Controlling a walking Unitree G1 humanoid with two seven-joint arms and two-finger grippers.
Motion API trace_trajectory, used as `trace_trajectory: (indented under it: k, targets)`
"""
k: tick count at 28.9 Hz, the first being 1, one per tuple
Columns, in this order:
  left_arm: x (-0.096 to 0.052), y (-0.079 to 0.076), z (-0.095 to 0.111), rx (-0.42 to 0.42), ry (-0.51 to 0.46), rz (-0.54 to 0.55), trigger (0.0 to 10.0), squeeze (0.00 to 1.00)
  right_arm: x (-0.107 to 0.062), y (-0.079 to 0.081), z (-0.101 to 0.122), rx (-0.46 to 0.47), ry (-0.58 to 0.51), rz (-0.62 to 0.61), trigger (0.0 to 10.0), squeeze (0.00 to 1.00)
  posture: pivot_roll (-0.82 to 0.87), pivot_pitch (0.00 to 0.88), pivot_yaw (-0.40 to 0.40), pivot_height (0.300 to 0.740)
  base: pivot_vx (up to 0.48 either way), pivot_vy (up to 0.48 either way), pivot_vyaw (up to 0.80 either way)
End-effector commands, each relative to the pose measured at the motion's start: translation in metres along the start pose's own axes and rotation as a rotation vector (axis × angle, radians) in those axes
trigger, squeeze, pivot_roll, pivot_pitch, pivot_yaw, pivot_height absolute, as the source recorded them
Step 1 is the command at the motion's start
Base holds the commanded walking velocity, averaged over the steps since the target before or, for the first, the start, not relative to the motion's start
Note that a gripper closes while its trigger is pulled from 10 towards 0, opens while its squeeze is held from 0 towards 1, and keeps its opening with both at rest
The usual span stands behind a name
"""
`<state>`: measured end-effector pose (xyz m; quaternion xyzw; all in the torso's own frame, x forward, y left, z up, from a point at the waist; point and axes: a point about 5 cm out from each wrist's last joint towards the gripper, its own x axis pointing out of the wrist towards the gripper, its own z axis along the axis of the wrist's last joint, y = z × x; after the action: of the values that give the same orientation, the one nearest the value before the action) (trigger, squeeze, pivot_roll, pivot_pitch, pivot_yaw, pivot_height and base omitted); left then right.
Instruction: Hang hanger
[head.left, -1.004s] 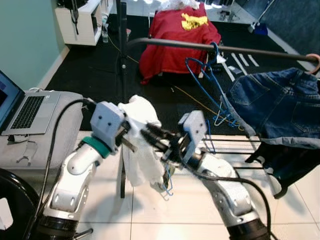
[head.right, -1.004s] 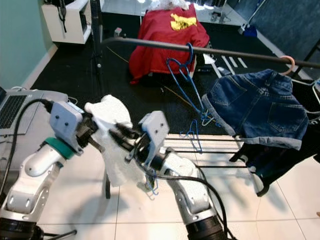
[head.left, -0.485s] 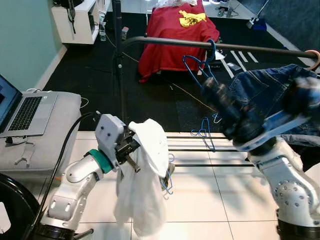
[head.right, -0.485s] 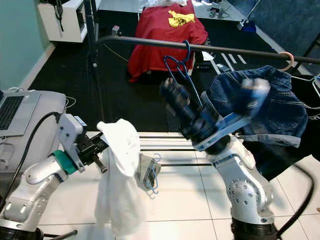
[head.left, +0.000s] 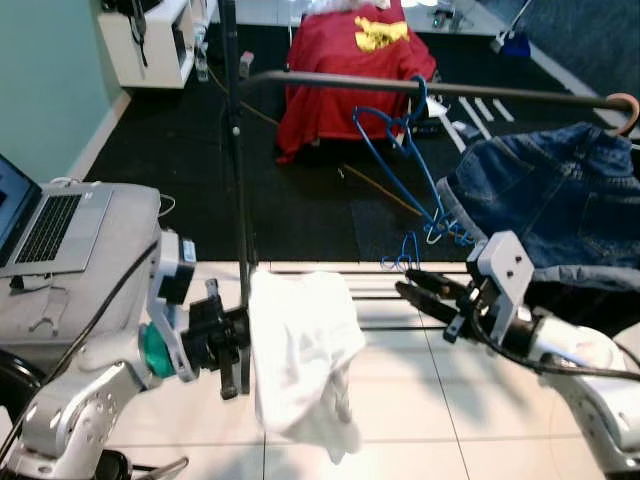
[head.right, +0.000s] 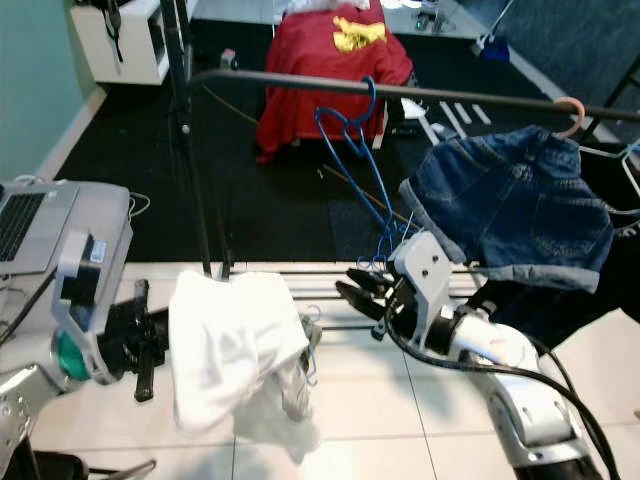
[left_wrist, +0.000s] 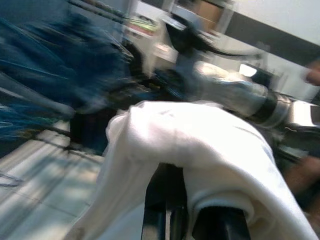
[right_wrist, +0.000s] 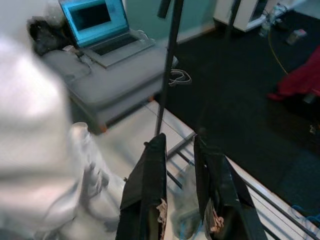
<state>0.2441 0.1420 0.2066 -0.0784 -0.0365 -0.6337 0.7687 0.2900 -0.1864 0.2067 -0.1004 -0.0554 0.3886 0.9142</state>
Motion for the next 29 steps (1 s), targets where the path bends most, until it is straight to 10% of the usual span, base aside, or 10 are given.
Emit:
trace_trajectory:
  k: [1, 8, 16, 29]
  targets:
    - [0.009, -0.013, -0.002, -0.027, 0.007, -0.125, 10.0, 0.00, 0.002, 0.000, 0.009, 0.058, -0.072, 0.023, 10.0, 0.00, -0.13, 0.138, 0.013, 0.740, 0.000, 0.000, 0.00]
    - [0.033, -0.010, 0.006, -0.033, -0.045, -0.207, 10.0, 0.00, 0.014, 0.020, 0.034, 0.200, -0.218, 0.229, 10.0, 0.00, -0.14, 0.132, 0.014, 0.740, 0.000, 0.000, 0.00]
    - [0.040, -0.004, 0.024, -0.044, -0.108, -0.249, 10.0, 0.00, 0.010, 0.081, 0.008, 0.225, -0.037, 0.604, 10.0, 0.00, -0.15, 0.132, 0.026, 0.740, 0.000, 0.000, 0.00]
    - [0.035, 0.008, 0.020, -0.018, -0.066, -0.167, 10.0, 0.00, -0.006, 0.082, 0.026, 0.260, -0.054, 0.677, 10.0, 0.00, -0.15, 0.136, 0.031, 0.740, 0.000, 0.000, 0.00]
